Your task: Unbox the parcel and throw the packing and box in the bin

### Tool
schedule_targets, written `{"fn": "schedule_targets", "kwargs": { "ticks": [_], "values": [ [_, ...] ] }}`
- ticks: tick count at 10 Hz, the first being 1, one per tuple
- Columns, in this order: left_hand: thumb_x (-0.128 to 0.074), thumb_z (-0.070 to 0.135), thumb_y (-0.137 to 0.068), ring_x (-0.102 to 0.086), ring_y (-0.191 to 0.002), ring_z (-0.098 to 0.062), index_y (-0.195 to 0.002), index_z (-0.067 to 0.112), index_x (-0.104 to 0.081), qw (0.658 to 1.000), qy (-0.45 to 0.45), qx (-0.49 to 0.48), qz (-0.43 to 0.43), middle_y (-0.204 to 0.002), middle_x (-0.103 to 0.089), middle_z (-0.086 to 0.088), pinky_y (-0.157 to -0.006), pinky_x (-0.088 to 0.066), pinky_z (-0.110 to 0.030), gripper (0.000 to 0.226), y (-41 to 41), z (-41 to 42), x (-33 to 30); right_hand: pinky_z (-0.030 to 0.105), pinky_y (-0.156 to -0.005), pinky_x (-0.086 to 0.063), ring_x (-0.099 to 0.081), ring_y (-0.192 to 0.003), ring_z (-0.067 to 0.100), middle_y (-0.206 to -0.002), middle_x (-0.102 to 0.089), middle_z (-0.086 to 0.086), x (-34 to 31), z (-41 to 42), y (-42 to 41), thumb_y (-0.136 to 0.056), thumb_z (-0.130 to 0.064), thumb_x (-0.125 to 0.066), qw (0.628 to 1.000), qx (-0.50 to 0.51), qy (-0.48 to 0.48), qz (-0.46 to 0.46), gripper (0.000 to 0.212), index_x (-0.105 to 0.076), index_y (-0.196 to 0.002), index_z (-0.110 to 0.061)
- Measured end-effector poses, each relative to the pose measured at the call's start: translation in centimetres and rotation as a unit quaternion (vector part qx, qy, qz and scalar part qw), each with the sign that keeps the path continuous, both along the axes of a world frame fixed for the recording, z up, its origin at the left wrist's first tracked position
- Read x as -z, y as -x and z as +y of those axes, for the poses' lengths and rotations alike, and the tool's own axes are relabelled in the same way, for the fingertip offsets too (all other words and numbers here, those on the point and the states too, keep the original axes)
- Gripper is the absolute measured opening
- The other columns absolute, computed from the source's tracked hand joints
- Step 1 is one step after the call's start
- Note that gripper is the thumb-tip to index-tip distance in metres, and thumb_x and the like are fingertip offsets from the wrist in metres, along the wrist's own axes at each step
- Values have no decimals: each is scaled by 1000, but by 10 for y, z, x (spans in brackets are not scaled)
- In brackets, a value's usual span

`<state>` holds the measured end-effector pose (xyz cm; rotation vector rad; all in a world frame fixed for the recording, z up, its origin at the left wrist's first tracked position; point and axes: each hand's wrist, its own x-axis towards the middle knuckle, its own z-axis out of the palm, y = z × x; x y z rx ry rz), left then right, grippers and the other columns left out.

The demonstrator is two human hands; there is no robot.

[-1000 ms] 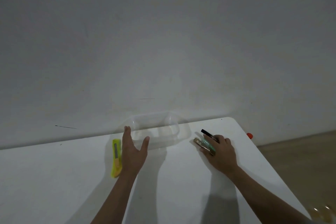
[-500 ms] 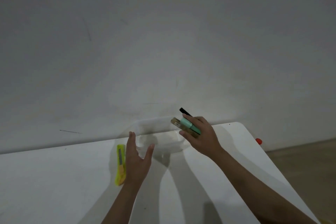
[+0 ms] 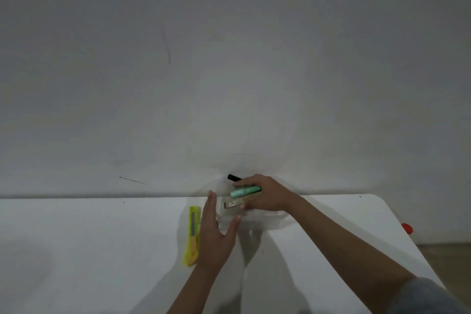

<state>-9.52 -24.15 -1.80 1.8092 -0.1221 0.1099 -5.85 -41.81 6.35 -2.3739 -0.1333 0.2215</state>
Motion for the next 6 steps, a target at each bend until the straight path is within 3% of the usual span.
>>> {"fn": "schedule_targets", "kwargs": {
  "ticks": [2, 3, 4, 6],
  "values": [
    [-67, 46, -78, -24, -139, 2, -146, 29, -27, 1000, 1, 5, 6, -151, -26, 21, -111, -35, -46, 81, 1, 0, -1, 10, -76, -42, -58, -89, 0, -109, -69, -6, 8, -2, -5, -69, -17, -81, 999, -13, 8, 46, 39, -72, -107, -24],
    [-66, 44, -78, -23, -139, 4, -145, 30, -27, 1000, 6, 7, 11, -152, -26, 19, -110, -36, -42, 80, 2, 0, -3, 11, -74, -44, -60, -89, 5, -105, -71, -3, 5, -2, -9, -70, -17, -80, 999, 5, 12, 48, 32, -74, -101, -20],
    [-66, 47, -76, -23, -139, 3, -146, 26, -27, 1000, 2, 8, 10, -152, -26, 18, -111, -35, -42, 83, 4, 1, -6, 22, -80, -49, -64, -93, 14, -104, -72, 1, 3, -1, -6, -71, -18, -78, 998, 3, 47, 51, 25, -75, -95, -16],
    [-69, 39, -79, -24, -141, -7, -145, 19, -30, 999, -32, -2, -4, -153, -29, 5, -115, -26, -35, 80, 2, 2, -16, 24, -84, -47, -61, -102, 17, -116, -66, -1, -11, -7, 5, -82, -21, -65, 985, -2, 171, 27, 23, -72, -104, -18]
  ]
}}
